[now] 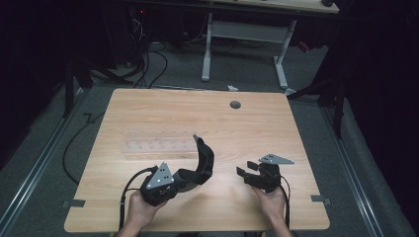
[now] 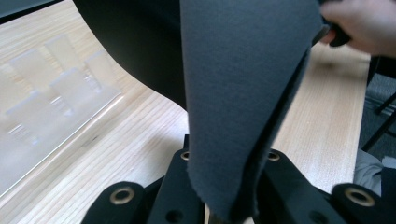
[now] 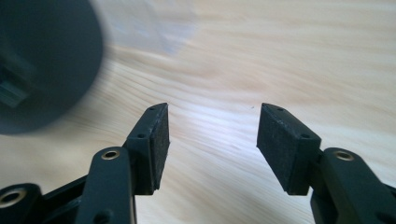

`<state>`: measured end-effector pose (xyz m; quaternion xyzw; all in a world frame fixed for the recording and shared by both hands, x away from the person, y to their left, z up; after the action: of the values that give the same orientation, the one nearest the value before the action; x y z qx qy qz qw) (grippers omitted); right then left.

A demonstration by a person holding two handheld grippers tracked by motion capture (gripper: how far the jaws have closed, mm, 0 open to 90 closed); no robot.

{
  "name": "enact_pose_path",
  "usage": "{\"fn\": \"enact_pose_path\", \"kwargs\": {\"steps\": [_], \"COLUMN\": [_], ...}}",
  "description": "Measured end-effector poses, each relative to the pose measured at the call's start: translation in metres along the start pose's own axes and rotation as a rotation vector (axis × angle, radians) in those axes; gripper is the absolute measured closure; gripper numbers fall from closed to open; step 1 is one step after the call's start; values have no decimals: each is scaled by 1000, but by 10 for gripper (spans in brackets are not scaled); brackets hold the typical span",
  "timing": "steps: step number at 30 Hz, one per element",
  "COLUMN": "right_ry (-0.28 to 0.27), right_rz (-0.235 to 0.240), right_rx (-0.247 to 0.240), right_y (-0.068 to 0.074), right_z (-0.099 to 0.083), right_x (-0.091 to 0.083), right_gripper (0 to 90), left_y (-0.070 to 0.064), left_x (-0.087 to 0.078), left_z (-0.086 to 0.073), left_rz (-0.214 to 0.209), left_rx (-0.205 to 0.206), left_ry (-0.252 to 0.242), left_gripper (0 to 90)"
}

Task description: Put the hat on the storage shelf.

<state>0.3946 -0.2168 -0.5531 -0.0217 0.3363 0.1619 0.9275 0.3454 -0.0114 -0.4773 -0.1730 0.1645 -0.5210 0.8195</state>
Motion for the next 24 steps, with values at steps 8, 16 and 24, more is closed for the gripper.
{"fn": "enact_pose_path", "kwargs": {"steps": [8,16,24], "right_ry": [37,68,66], "right_rz": [-154,-234,-248], "right_rx": [-21,-52,-72], "right_y": [-26,-35,-34], "right_z": [-18,-27,-28], "right_x": [16,25,25], "right_gripper": [391,377,383], "left_y": [9,20,29], "left_x": [-13,-24,-33], "left_z": [17,28,37], "left_rz": [15,41,69], "left_rx": [-40,-66,-77], "left_ry": [-61,-101,-129], "left_gripper": [861,861,861]}}
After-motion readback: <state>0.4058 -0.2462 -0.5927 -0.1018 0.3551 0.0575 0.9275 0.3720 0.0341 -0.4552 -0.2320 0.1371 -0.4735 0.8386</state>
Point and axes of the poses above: each handheld gripper's, and its own axes: x roughly forward along the jaws, z roughly out of its top, y roughly to its left, the point moved 9 cm from there along x, roughly forward along the jaws, and after that the axes turned 11 degrees about -z, right-handed, at the moved point
